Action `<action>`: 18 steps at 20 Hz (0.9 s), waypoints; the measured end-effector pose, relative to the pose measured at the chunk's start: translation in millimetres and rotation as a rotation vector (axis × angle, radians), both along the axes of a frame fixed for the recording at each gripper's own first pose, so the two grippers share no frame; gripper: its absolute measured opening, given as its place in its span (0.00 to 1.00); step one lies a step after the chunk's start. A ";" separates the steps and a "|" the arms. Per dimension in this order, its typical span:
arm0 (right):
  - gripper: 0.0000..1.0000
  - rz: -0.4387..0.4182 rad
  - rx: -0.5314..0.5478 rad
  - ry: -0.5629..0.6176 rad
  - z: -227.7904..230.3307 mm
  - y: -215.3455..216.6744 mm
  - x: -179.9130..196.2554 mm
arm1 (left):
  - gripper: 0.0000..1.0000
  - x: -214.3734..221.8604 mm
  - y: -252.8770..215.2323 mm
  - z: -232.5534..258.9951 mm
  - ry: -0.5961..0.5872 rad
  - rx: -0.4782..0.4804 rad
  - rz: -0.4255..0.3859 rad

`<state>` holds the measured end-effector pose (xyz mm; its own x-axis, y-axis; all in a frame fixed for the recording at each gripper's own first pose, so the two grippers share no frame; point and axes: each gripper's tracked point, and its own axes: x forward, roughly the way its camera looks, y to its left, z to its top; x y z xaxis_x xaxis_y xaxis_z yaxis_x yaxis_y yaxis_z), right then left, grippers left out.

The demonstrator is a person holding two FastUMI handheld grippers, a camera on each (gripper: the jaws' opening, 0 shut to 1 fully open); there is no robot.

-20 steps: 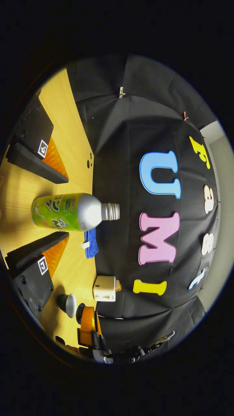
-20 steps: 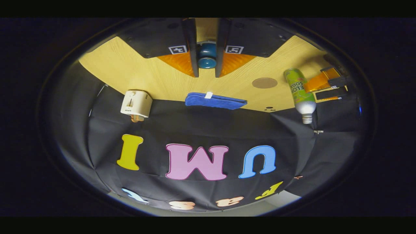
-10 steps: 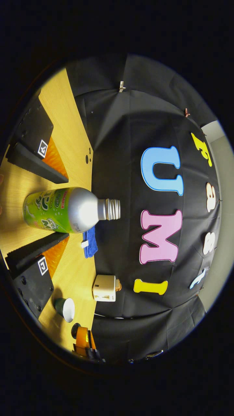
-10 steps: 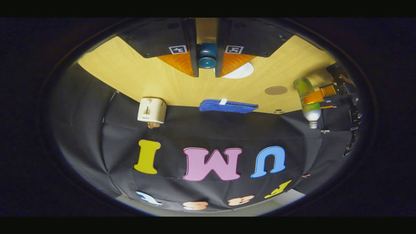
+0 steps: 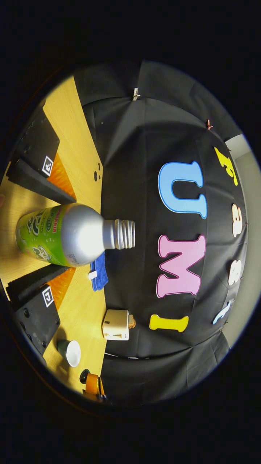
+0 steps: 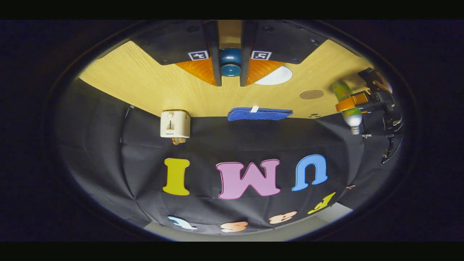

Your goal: Open the teacup lid with one hand, grasp the water bottle and pour water into the teacup with the other hand; after pouring, place the water bottle on the coaster and then close the teacup lid.

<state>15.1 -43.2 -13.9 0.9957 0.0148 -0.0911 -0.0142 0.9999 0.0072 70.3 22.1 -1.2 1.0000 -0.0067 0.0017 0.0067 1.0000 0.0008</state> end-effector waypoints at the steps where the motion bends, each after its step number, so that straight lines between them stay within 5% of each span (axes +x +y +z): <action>1: 0.27 0.003 -0.007 -0.009 1.3 0.9 -0.5 | 0.94 -0.1 -1.1 -0.1 0.000 0.000 -0.001; 10: 0.28 -0.005 -0.004 -0.083 10.5 -9.6 6.0 | 0.80 1.1 -16.8 2.0 0.000 0.063 -0.032; 18: 0.28 -0.033 -0.008 -0.088 11.6 -27.3 14.2 | 0.80 9.2 -79.8 26.0 -0.065 0.480 -0.166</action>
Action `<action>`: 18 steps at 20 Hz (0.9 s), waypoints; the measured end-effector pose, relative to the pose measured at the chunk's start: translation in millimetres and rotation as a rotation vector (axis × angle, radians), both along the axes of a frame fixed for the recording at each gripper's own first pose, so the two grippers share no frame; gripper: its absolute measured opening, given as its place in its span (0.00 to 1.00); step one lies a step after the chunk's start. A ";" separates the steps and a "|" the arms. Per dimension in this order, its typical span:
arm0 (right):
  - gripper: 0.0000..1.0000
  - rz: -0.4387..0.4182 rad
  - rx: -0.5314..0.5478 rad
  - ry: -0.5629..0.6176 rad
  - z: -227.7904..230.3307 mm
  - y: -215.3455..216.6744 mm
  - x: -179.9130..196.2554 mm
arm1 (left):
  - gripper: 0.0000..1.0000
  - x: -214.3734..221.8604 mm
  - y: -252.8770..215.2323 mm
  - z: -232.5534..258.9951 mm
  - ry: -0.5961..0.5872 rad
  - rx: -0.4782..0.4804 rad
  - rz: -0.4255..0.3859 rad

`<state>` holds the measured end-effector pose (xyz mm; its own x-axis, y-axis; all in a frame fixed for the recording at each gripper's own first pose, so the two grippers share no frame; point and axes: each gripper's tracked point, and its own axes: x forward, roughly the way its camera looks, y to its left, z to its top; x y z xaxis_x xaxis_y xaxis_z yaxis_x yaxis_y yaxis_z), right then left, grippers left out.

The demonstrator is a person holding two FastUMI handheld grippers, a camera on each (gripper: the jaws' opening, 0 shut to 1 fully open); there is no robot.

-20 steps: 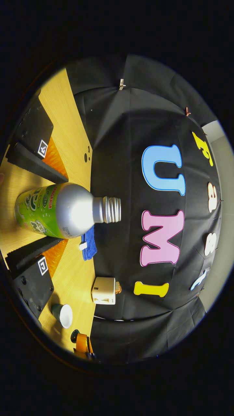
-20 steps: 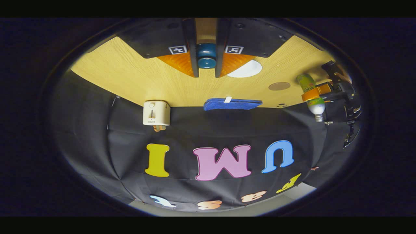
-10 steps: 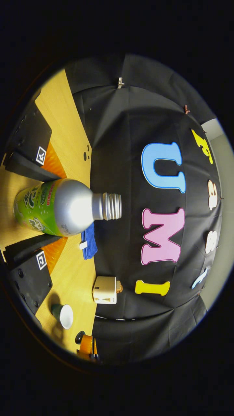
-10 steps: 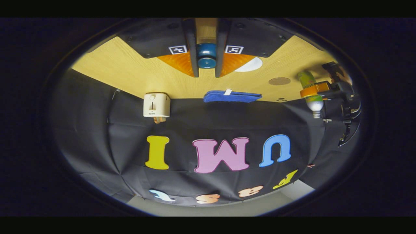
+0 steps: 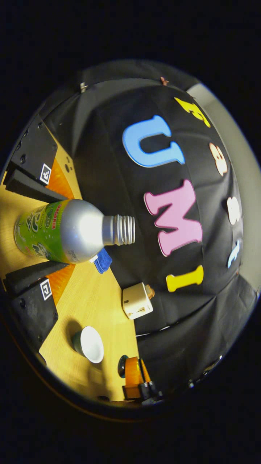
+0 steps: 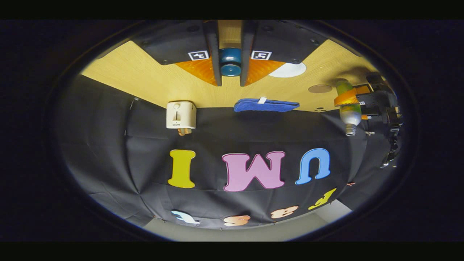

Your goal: Open the teacup lid with one hand, grasp the water bottle and pour water into the teacup with the other hand; after pouring, place the water bottle on the coaster and then close the teacup lid.

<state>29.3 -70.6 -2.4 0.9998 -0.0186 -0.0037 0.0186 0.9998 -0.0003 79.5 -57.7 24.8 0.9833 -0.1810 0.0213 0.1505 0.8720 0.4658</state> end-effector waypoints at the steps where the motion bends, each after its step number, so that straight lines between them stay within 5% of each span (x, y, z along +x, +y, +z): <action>1: 0.24 0.002 0.000 0.000 0.1 -0.6 -0.5 | 0.80 2.0 -6.5 4.1 -0.015 0.074 -0.013; 10: 0.28 0.017 0.000 0.000 0.2 -9.8 -0.1 | 0.80 20.3 -51.4 -25.0 -0.004 0.658 -0.152; 18: 0.24 0.027 0.000 0.001 0.0 -9.9 -2.1 | 0.80 22.4 -71.2 -42.4 -0.024 0.964 -0.231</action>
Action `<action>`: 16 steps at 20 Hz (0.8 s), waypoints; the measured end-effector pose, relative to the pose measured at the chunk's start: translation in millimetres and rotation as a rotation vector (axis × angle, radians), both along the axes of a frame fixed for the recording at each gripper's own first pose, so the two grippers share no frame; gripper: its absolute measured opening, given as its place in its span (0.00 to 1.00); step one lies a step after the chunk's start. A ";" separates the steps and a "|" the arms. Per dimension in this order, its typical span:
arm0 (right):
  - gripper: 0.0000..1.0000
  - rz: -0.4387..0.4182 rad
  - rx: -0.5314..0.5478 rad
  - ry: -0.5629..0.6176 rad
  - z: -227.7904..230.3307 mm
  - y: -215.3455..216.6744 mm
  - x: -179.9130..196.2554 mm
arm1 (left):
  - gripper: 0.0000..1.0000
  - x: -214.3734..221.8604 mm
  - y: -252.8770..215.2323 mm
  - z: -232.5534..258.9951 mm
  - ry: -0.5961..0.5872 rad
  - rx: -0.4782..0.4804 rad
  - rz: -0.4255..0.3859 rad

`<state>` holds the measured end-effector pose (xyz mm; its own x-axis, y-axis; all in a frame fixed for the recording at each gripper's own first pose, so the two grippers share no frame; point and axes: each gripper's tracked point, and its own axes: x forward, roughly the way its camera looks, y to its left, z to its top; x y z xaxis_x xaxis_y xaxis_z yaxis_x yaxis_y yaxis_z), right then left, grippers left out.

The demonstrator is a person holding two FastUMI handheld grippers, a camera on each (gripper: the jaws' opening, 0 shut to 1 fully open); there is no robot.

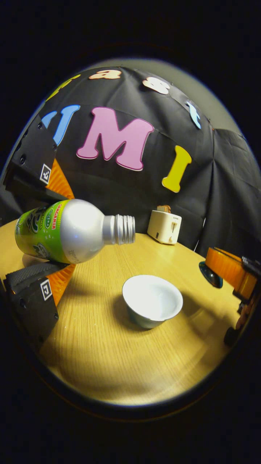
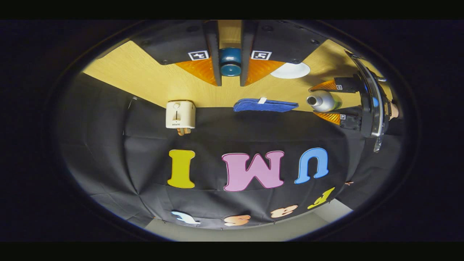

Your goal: Open the teacup lid with one hand, grasp the water bottle and pour water into the teacup with the other hand; after pouring, place the water bottle on the coaster and then close the teacup lid.

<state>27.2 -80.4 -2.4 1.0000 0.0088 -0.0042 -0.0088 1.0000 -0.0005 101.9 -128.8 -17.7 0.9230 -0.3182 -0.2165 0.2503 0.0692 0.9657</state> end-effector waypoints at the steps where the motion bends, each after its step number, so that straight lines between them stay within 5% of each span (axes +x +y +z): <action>1: 0.28 0.000 0.000 -0.001 0.2 0.0 -0.4 | 0.80 1.7 -1.9 -0.3 -0.003 0.046 -0.012; 16: 0.28 -0.005 -0.001 -0.001 0.4 -1.0 0.8 | 0.80 0.8 -15.5 -4.2 -0.051 0.401 -0.094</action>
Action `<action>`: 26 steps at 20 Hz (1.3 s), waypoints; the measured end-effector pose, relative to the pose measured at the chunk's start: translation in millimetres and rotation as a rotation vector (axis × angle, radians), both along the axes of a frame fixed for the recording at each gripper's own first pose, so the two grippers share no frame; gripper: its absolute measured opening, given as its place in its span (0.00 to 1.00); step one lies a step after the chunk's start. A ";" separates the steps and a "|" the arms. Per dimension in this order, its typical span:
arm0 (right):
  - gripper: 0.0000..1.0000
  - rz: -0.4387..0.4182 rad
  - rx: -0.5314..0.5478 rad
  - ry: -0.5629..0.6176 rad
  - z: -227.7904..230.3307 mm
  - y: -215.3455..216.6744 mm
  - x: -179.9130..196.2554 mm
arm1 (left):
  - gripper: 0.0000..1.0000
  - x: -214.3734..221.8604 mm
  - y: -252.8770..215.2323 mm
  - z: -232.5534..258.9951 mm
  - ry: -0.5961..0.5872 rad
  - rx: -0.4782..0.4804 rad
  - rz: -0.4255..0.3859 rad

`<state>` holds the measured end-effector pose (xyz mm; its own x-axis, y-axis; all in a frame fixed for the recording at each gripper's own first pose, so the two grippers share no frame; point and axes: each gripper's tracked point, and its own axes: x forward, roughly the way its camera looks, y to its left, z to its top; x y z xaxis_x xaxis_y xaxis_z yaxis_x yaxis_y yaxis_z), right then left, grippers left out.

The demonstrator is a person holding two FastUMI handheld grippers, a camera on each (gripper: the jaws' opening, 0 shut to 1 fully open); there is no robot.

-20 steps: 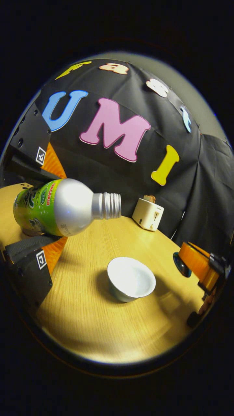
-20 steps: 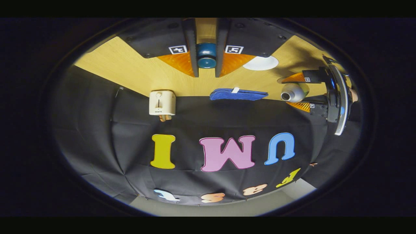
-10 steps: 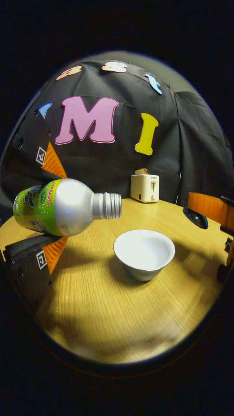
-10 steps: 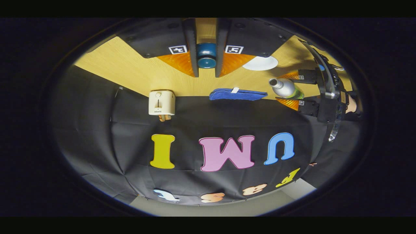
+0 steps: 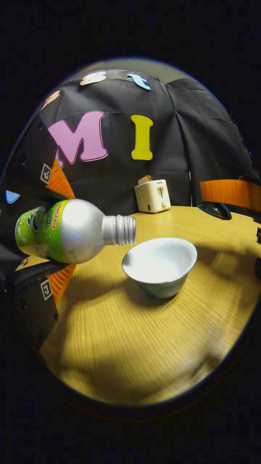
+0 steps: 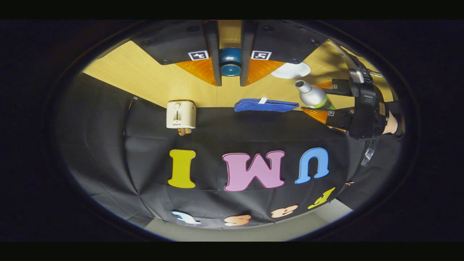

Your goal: Open the teacup lid with one hand, grasp the water bottle and pour water into the teacup with the other hand; after pouring, place the water bottle on the coaster and then close the teacup lid.

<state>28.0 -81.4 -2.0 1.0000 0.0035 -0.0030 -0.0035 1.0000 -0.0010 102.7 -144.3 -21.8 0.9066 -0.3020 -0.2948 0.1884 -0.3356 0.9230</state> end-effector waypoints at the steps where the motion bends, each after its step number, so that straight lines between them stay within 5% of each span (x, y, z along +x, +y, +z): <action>1: 0.28 0.000 0.000 0.000 0.0 0.1 -0.1 | 0.80 -0.6 0.3 1.9 -0.005 0.010 -0.001; 26: 0.31 0.000 0.000 0.000 0.5 0.0 -0.5 | 0.80 -2.2 -14.1 18.2 -0.076 0.311 -0.059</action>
<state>27.5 -81.5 -1.5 1.0000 0.0032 -0.0034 -0.0032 1.0000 -0.0014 100.6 -158.4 -3.6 0.9130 -0.2613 -0.3132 0.0943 -0.6118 0.7854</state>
